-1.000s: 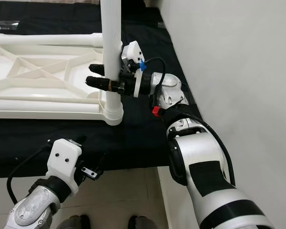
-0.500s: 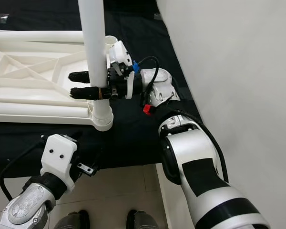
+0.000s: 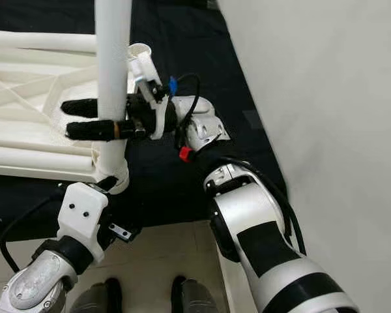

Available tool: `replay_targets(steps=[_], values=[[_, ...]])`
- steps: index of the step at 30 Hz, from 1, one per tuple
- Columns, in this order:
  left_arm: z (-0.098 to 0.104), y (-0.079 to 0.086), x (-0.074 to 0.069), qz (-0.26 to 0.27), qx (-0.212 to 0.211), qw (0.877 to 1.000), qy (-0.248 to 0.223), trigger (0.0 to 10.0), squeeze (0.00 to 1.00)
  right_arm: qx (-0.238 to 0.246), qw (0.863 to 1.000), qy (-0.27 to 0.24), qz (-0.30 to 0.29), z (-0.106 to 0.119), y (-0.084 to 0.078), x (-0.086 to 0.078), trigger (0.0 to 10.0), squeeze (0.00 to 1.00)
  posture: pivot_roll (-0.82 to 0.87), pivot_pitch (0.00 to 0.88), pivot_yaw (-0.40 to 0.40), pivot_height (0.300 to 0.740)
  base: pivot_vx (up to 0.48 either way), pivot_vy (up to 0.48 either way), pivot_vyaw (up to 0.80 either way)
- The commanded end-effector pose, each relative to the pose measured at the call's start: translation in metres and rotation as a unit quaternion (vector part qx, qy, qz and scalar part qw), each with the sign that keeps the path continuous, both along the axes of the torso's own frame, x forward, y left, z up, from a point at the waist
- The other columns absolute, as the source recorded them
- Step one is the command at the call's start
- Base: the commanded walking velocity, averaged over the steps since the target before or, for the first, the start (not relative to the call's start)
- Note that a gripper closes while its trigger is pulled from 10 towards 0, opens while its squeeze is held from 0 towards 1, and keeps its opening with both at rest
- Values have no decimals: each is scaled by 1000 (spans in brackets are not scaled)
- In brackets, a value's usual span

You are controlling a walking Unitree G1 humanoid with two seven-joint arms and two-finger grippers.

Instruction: Building children table

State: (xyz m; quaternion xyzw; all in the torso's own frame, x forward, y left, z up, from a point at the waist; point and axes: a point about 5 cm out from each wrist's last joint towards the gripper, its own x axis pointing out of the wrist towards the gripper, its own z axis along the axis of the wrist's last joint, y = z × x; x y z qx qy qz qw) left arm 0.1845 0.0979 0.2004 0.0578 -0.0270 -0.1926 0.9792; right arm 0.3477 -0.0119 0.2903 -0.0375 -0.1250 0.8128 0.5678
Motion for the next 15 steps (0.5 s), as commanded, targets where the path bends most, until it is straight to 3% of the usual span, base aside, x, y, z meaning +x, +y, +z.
replay_targets(steps=[1,4,9,15], values=[[1,-1,-4,-3,-2,1000,4,10000,0,-46,999,12,22,-25,9,-5,10000,0,204,316,-151,740,0,0,0],[1,-1,-4,-3,-2,1000,3,10000,0,-48,999,8,20,-25,9,-5,10000,0,204,316,-151,740,0,0,0],[0,-4,-2,-20,11,1000,4,10000,0,-114,993,-27,-11,-33,3,1,10000,0,183,303,-139,740,0,0,0],[-11,-3,-10,-32,38,999,21,10000,0,-144,984,-42,-101,-37,0,11,10000,0,175,292,-144,740,0,0,0]])
